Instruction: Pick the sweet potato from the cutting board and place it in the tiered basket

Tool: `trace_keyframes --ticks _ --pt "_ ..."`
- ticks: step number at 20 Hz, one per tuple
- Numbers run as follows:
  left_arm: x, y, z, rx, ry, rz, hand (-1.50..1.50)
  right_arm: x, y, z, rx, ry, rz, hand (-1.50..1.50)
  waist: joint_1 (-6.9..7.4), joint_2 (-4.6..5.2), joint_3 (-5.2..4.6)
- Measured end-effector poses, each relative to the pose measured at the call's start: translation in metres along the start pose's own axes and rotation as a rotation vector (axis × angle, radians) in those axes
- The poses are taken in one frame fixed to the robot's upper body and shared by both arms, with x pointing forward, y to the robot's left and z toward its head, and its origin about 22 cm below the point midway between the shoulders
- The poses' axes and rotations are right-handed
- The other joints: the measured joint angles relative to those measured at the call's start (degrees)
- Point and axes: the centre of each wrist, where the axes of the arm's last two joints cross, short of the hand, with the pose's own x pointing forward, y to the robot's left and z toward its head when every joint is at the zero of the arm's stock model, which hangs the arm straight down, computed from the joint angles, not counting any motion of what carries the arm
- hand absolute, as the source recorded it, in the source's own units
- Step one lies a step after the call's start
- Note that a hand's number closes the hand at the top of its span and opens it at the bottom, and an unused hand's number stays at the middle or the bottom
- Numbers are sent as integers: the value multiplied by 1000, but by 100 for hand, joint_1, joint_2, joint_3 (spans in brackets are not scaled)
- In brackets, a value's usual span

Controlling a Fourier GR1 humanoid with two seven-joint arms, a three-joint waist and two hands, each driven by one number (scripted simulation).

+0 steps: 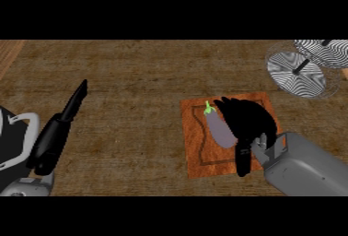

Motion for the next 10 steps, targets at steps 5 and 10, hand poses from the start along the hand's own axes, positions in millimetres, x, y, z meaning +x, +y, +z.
trace_keyframes --ticks 5,10 --pt "0 -2 -2 2 3 3 0 -11 -1 -3 -68 49 13 -150 6 6 2" --pt "4 -2 -3 -3 5 5 0 -23 -3 -4 -112 77 1 -150 12 8 4"
